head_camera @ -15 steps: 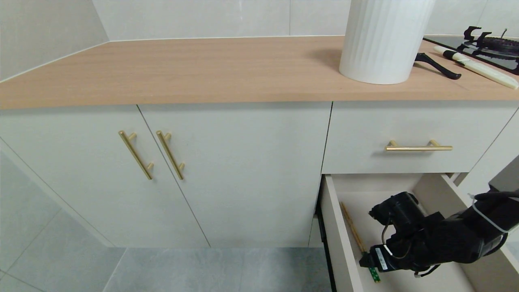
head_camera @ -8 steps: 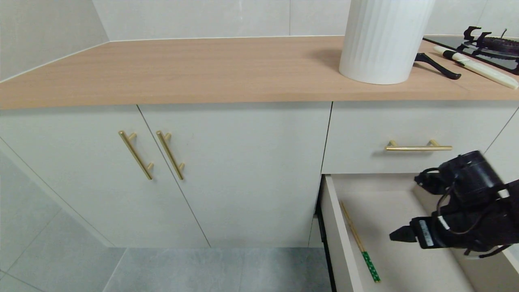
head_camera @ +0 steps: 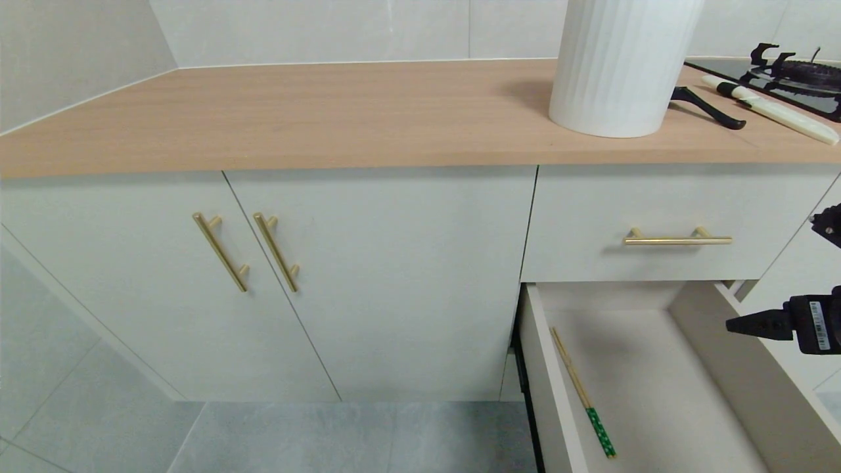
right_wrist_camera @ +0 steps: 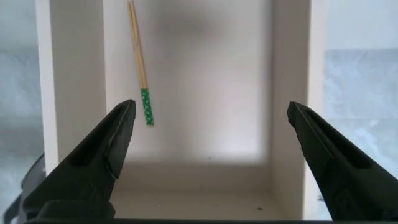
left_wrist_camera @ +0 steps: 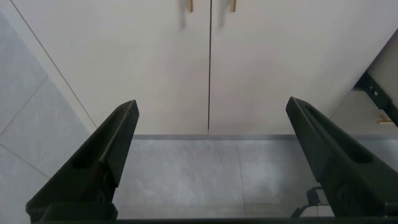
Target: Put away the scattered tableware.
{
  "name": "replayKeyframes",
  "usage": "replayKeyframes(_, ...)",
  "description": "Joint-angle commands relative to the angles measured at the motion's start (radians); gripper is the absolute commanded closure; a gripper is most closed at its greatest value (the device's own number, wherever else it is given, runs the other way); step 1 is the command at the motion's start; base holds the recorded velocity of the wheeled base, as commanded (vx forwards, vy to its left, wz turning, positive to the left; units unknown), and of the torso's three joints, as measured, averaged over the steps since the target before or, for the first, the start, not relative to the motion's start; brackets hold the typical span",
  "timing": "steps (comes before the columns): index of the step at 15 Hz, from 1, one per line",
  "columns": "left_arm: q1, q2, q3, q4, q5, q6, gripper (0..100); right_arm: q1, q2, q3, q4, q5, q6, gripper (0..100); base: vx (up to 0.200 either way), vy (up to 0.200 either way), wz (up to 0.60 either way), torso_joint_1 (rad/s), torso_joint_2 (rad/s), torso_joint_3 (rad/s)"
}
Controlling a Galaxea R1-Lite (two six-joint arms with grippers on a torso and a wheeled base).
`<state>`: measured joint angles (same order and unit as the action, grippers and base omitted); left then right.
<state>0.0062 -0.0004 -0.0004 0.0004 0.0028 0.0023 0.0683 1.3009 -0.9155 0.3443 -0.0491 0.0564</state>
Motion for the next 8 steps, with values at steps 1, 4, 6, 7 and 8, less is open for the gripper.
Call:
replayKeyframes(1,0.000,0.000,0.000,0.001,0.000,-0.001,0,-0.002,-0.028,0.010,-0.004,0.000,-0.007,0,0.000,0.000,0.00,0.046,-0.20,-0.159)
replayKeyframes(4,0.000,0.000,0.000,0.000,0.000,0.001,0,-0.002,-0.034,0.018,-0.004,0.000,-0.020,0,0.000,0.000,0.00,0.056,-0.23,-0.263)
replayKeyframes(6,0.000,0.000,0.000,0.000,0.000,0.001,0,-0.002,-0.034,0.020,-0.005,0.000,-0.020,0,0.000,0.000,0.00,0.183,-0.51,-0.298)
replayKeyframes(7,0.000,0.000,-0.001,0.000,0.000,0.001,0,-0.002,-0.035,0.020,-0.005,0.000,-0.020,0,0.000,0.000,0.00,0.154,-0.54,-0.281)
replayKeyframes(8,0.000,0.000,0.000,0.000,0.000,0.001,0,-0.002,-0.037,0.020,-0.005,0.000,-0.020,0,0.000,0.000,0.00,0.173,-0.50,-0.286)
